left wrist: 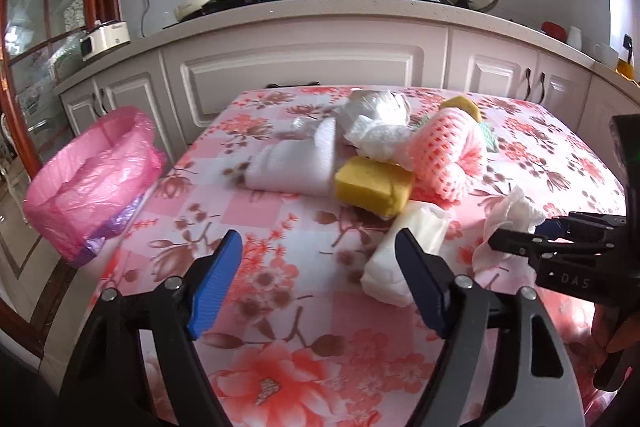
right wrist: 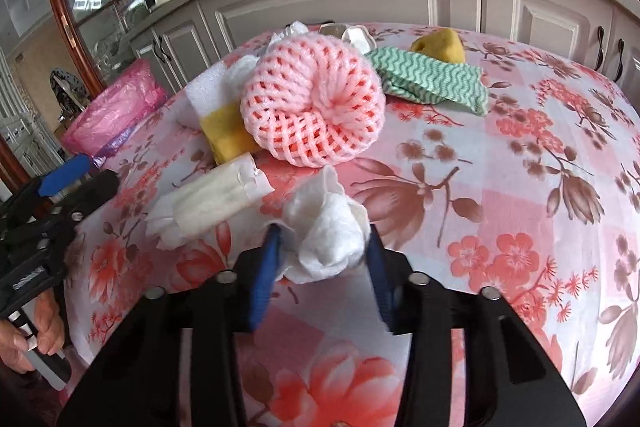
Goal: Collect trash
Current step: 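Grasp the white tissue with the right tool while the left tool grasps a white pad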
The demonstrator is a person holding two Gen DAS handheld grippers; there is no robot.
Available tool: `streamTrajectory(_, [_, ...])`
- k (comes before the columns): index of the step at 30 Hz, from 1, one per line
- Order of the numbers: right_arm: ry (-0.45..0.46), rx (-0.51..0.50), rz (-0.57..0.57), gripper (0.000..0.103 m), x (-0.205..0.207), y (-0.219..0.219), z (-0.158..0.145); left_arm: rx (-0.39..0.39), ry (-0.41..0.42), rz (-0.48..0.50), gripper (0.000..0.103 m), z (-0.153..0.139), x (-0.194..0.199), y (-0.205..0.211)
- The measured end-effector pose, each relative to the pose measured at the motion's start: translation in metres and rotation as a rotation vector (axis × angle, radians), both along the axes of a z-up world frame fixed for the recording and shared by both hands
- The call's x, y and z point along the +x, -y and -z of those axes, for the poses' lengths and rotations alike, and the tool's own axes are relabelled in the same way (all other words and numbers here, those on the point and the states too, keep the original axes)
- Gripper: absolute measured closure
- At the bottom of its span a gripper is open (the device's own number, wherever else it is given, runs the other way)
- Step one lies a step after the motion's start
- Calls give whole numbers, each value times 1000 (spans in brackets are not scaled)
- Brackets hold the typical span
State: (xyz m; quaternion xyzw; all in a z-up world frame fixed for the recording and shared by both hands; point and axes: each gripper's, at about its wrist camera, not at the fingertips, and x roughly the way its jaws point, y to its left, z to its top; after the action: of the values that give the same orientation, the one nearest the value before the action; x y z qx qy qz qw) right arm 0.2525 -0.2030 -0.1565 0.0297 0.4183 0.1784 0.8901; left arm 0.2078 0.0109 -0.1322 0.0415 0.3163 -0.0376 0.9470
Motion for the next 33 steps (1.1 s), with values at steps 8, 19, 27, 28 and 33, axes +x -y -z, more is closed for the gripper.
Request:
streamTrajectory(8, [53,25,55,68,-9,27,-15,11,-92,99,31,16,22,37])
streamTrajectory(19, [70,60,73,68,-15,43,-19,21,-233,172,58,44,44,72])
streamTrajectory(27, [85,55,53,68,-21,36,-25,0,-172,206,69,30,22,72])
streamTrajectory(28, [89,53,49,68,-23,35,-26,-2,-161,205,69,27,18,72])
streamTrajectory(33, [112,47,30,68,-29,24,-36,-16,-87,176,69,7,-3,60])
